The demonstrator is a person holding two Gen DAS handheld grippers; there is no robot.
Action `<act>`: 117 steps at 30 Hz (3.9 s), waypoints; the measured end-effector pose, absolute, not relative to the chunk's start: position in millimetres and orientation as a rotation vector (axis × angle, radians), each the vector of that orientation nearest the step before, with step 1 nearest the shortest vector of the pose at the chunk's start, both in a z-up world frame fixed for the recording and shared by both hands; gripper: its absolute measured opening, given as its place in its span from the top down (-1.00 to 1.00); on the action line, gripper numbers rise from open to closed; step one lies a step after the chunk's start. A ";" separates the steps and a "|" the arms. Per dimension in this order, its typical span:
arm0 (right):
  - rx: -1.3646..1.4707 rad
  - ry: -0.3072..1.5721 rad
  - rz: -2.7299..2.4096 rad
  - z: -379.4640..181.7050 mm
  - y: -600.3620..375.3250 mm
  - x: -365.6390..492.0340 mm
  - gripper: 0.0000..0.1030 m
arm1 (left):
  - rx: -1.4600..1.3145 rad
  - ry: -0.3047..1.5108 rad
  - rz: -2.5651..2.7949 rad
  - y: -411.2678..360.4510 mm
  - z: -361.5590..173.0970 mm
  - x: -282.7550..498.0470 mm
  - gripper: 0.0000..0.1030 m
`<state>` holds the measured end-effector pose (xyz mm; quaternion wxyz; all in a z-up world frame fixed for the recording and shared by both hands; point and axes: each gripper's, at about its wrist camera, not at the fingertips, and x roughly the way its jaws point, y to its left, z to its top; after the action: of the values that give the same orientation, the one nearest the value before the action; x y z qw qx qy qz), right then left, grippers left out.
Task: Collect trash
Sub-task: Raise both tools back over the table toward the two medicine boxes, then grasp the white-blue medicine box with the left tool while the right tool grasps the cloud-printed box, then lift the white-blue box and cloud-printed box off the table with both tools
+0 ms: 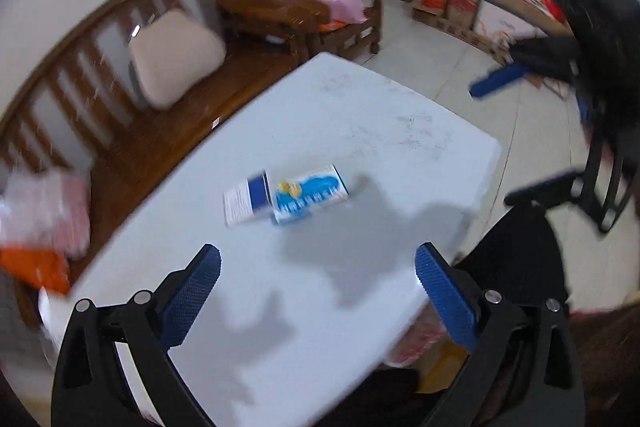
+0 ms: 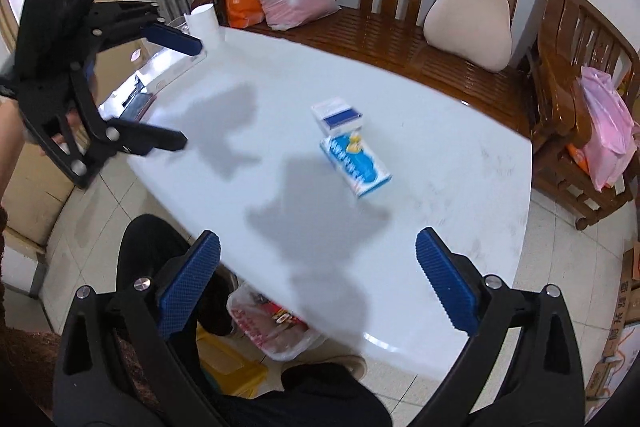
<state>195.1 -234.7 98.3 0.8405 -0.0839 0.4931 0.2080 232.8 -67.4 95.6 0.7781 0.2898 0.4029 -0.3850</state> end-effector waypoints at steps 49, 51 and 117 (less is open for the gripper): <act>-0.438 1.349 0.656 -96.2 -185.1 360.9 -0.86 | 1.226 1.026 -1.183 -129.1 -127.5 425.6 -0.85; -0.445 1.335 0.636 -98.7 -184.3 361.7 -0.86 | 1.209 1.042 -1.193 -130.4 -128.4 427.0 -0.85; -0.391 1.176 0.367 -25.2 -177.8 202.2 -0.25 | 0.799 0.898 -0.880 -44.5 -37.4 240.9 -0.18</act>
<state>202.2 -177.8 -25.2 0.7984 -0.1823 0.5478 0.1711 240.9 -44.5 -37.4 0.7350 0.3635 0.4088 -0.4005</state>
